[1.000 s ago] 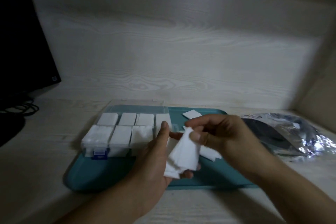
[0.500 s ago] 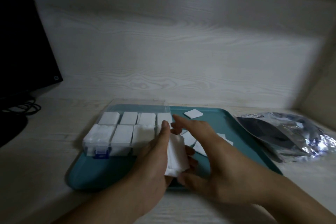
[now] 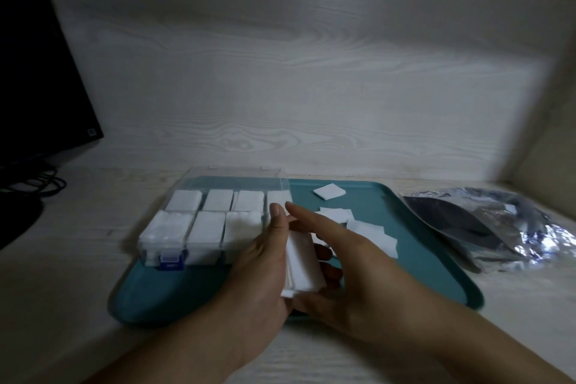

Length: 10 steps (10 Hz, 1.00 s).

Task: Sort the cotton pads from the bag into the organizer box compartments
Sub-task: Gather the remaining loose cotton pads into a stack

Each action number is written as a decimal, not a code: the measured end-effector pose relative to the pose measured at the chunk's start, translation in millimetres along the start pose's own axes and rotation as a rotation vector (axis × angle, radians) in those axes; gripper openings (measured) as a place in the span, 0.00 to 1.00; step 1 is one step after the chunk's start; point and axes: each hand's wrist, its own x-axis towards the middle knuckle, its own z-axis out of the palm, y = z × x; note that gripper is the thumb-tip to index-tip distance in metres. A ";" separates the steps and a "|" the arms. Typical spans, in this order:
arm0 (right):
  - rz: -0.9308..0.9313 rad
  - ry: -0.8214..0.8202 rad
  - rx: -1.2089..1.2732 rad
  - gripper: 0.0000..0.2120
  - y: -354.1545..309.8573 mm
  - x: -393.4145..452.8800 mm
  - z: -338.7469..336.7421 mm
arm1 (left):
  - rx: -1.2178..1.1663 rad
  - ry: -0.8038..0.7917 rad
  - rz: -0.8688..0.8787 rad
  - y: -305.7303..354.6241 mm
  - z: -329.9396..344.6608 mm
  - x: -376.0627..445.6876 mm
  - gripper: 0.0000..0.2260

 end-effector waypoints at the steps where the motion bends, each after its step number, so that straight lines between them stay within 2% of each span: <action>1: -0.083 -0.074 -0.193 0.39 33.3 -31.8 -9.2 | 0.094 -0.015 -0.125 20.0 4.1 -20.5 0.21; 2: -0.054 -0.071 -0.259 0.46 40.0 -32.6 -4.6 | 0.129 -0.042 -0.108 19.5 4.8 -20.6 0.23; 3: -0.074 -0.060 -0.250 0.47 38.5 -30.2 -2.8 | 0.158 -0.048 -0.137 19.2 4.5 -22.0 0.25; 5: -0.021 -0.020 -0.137 0.49 41.4 -27.9 -2.7 | 0.179 -0.175 -0.193 27.8 6.3 -25.9 0.21; 7: 0.037 -0.034 -0.100 0.53 41.7 -30.6 -2.4 | 0.241 -0.108 -0.098 21.1 5.1 -27.0 0.11; 8: 0.015 -0.014 -0.182 0.54 44.0 -29.3 -0.7 | 0.240 -0.082 -0.112 20.9 3.5 -25.3 0.11; 10: -0.010 -0.005 -0.174 0.57 42.7 -28.8 0.0 | 0.249 -0.136 -0.138 21.0 -0.2 -24.0 0.12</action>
